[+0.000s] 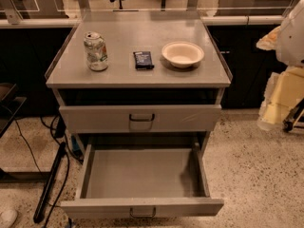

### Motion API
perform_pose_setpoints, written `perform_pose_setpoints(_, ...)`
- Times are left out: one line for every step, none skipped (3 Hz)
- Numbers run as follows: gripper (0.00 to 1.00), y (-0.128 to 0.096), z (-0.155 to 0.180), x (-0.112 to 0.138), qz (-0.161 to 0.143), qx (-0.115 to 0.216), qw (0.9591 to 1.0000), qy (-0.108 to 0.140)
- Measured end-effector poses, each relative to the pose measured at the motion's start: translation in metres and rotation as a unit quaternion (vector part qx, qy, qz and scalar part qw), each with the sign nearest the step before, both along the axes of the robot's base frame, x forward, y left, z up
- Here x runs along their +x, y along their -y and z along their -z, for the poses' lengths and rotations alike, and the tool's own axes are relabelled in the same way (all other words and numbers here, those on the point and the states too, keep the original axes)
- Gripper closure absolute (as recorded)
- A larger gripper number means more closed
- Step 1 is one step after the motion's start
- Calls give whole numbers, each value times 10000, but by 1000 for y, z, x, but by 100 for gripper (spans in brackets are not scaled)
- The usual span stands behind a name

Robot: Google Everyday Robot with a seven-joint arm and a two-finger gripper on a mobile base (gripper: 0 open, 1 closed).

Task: Place 7up can into middle drawer

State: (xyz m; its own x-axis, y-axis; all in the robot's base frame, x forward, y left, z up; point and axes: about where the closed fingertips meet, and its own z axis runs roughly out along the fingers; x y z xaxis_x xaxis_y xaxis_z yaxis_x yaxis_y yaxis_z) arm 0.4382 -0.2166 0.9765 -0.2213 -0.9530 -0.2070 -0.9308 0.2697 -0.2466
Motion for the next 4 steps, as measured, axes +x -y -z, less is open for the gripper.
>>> perform_pose_setpoints(0,0,0,0,0,1,10000,1)
perform_pose_setpoints(0,-47,11,28,-68,147,9999,-21)
perform_pose_setpoints(0,-47,11,29,-67,158,9999,-10)
perform_pose_setpoints(0,-52,24,46,213,453,9987,90)
